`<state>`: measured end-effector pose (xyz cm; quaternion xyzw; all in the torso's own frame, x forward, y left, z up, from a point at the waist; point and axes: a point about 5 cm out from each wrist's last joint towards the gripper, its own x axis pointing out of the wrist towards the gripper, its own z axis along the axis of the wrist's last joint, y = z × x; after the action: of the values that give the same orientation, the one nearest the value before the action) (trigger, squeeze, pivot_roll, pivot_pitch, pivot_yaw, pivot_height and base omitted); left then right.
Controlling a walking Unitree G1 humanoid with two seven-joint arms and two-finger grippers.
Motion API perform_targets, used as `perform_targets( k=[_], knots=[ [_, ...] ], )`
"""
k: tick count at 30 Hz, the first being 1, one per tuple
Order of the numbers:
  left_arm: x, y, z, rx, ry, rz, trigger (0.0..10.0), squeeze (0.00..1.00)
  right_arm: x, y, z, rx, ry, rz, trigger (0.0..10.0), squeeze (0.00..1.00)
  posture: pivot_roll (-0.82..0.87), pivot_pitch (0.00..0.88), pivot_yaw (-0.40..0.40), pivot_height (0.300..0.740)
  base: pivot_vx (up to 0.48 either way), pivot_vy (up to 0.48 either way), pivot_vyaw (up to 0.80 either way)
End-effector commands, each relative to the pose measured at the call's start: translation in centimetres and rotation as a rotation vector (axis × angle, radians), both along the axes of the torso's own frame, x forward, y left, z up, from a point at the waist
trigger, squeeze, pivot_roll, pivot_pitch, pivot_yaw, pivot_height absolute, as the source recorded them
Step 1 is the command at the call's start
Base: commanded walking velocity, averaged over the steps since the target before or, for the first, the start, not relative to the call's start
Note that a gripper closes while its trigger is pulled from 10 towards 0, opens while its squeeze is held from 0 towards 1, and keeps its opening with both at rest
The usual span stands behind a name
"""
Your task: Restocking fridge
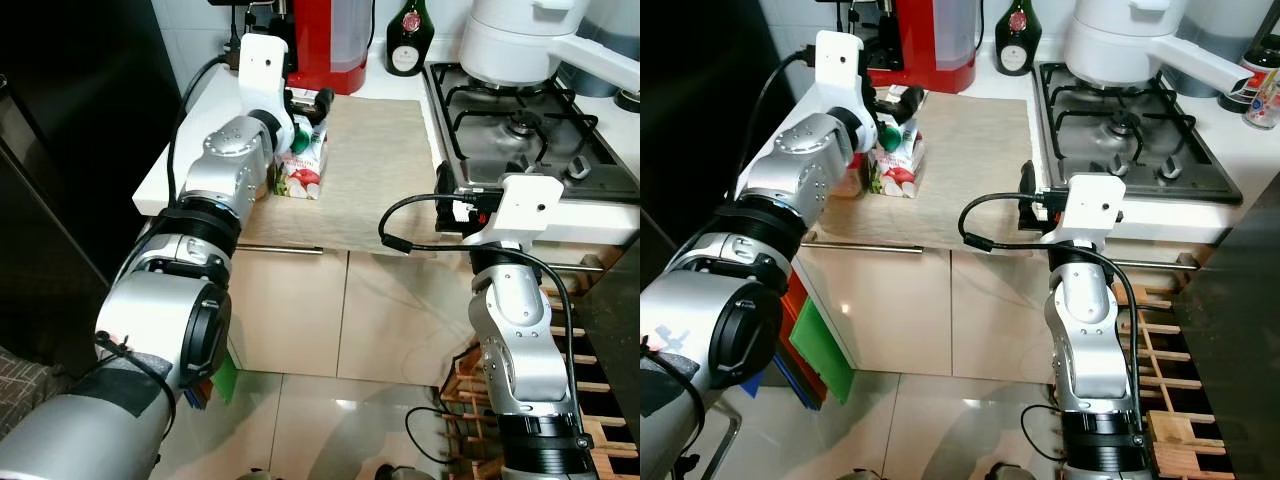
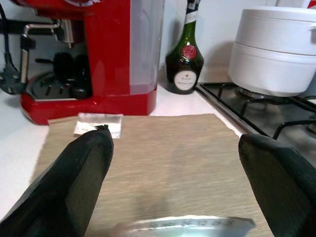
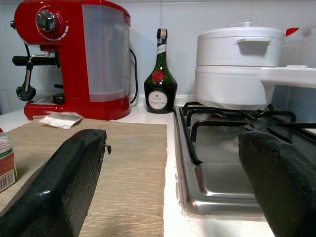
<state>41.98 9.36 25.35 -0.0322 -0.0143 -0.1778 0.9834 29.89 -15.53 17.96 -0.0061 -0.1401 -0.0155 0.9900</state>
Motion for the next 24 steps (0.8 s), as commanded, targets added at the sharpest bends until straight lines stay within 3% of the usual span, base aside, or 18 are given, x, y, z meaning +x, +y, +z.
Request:
perform_targets(
  k=[1, 17, 19, 24],
  knots=[
    [0.1, 0.0, 0.1, -0.013, 0.018, 0.004, 10.0, 0.00, -0.1, 0.0, 0.1, -0.009, 0.005, 0.007, 10.0, 0.00, -0.09, 0.000, 0.047, 0.740, 0.000, 0.000, 0.00],
    [-0.2, -0.9, -1.7, 0.065, 0.070, 0.005, 10.0, 0.00, -0.2, 0.0, -0.1, -0.012, 0.013, 0.014, 10.0, 0.00, -0.09, 0.000, 0.054, 0.740, 0.000, 0.000, 0.00],
    [-0.2, -0.9, -2.3, 0.121, 0.069, 0.030, 10.0, 0.00, -0.2, 0.1, -0.2, -0.012, 0.018, 0.016, 10.0, 0.00, -0.10, 0.000, 0.058, 0.740, 0.000, 0.000, 0.00],
    [-0.2, -0.5, -2.5, 0.116, 0.076, 0.077, 10.0, 0.00, -0.3, 0.0, -0.4, -0.012, 0.024, 0.016, 10.0, 0.00, -0.09, 0.000, 0.055, 0.740, 0.000, 0.000, 0.00]
  ],
)
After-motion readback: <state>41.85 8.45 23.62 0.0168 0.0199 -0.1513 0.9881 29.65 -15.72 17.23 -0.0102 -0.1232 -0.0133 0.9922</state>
